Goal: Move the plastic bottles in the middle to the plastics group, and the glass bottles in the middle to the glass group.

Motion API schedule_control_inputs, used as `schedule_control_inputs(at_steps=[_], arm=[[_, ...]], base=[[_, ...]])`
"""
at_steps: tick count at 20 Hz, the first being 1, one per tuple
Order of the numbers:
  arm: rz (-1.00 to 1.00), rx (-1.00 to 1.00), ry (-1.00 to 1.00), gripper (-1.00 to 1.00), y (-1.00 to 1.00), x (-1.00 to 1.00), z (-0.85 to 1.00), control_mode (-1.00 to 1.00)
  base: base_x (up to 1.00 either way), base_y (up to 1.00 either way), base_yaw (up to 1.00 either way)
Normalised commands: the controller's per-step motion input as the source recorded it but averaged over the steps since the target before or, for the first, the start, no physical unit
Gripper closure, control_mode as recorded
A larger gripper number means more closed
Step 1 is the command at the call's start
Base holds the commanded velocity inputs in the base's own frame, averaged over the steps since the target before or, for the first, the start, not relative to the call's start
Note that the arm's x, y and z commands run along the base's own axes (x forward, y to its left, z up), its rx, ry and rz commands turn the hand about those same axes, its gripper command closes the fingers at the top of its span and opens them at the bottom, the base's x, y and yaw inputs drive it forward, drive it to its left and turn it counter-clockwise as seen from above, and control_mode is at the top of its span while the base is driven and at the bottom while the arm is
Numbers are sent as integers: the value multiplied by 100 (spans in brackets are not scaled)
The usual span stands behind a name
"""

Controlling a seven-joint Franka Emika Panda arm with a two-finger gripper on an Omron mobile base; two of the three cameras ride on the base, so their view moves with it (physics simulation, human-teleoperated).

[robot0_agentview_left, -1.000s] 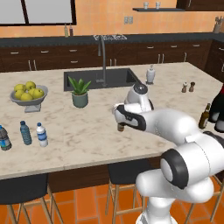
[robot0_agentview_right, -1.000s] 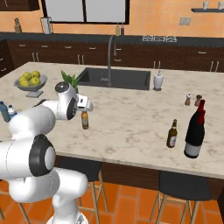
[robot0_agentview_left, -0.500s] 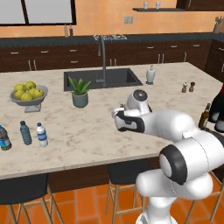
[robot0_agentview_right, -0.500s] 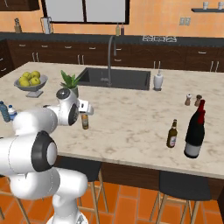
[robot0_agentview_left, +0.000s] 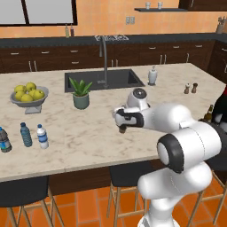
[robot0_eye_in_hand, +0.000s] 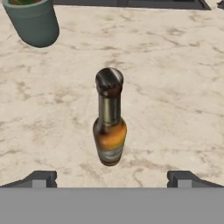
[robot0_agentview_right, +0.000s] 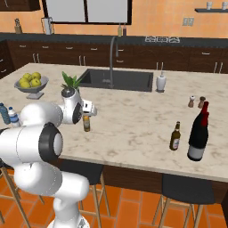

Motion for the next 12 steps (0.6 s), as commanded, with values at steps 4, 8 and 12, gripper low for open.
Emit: schedule_control_inputs(at_steps=[4,8,12], arm=[[0,0,11,-100,0,16,0,-100],[0,0,11,-100,0,9,-11,-100],[0,0,9,-100,0,4,-22,-100]], base=[[0,0,0],[0,0,0],[0,0,0]])
